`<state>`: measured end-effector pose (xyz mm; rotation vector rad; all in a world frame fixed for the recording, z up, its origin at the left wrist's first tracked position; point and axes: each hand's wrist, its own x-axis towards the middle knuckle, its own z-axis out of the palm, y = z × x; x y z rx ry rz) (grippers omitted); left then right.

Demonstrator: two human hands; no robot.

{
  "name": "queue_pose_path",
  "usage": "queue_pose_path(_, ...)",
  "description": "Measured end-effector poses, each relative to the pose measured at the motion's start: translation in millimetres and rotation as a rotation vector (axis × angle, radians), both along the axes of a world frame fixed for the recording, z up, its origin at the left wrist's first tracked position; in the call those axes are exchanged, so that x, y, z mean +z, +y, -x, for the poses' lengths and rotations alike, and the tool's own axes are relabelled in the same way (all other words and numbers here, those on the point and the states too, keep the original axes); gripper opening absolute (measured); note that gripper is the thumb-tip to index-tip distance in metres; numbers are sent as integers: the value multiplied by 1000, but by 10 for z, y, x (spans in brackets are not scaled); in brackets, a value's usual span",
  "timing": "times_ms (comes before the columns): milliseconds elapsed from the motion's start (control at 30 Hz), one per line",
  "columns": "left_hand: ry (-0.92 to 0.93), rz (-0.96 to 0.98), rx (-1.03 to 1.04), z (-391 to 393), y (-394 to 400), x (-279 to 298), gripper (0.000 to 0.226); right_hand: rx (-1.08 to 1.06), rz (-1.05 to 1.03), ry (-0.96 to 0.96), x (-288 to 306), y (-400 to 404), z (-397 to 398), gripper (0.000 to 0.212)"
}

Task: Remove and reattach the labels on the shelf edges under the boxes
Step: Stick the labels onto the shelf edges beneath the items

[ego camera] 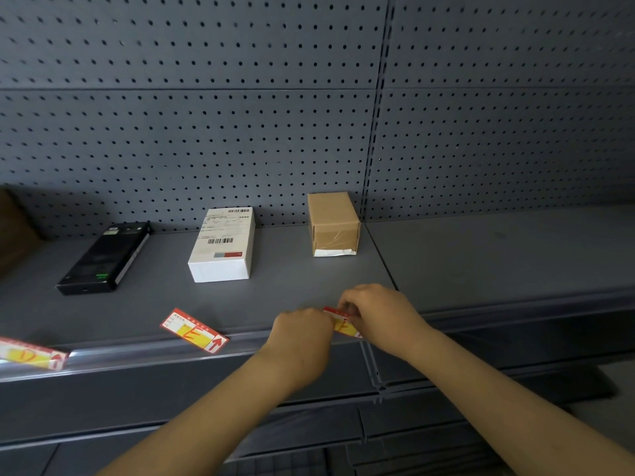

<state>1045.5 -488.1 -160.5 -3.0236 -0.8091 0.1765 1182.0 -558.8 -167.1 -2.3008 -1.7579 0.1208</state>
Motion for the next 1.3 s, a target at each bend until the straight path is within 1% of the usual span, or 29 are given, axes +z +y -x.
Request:
queue_pose_path(167, -130, 23, 27, 54, 175, 194, 29, 50, 48, -98, 24, -5, -5, 29)
queue_pose_path(233, -195, 47, 19, 63, 250, 275, 35, 68, 74, -125, 36, -10, -27, 33)
queue_pose_path(267, -220, 63, -2, 61, 284, 307, 41, 68, 84, -104, 50, -14, -37, 36)
queue_pose_path(367, -247, 26, -106, 55, 347, 377, 55, 25, 67, 49, 138, -56, -64, 59)
queue_pose_path(433, -250, -47, -134, 56, 368, 400, 59, -17, -8, 104, 226, -95, -93, 63)
queue_pose_path(500, -247, -85, -137, 54, 383, 414, 60, -40, -96, 120, 310, -130, -131, 59)
queue_pose_path(600, -242, -58, -134, 46, 385, 431, 59, -59, -168, 146, 394, -175, -148, 50)
queue_pose_path(800, -237, 41, -147, 7, 375, 367, 57, -94, -124, 192, 287, -230, -108, 42)
queue_pose_path(933, -211, 68, -163, -32, 343, 238, 43, -116, -110, 199, 137, -262, -127, 35)
queue_pose_path(1067, -207, 80, -81, -88, 274, 120, 25, -76, -90, 194, 22, -292, -134, 23)
queue_pose_path(1167, -230, 121, 1, -137, 235, 68, 23, -28, -80, 203, -48, -313, -140, 20)
queue_pose_path(1300, -292, 196, 103, -162, 163, 26, 22, -25, -90, 152, -108, -298, -143, 21)
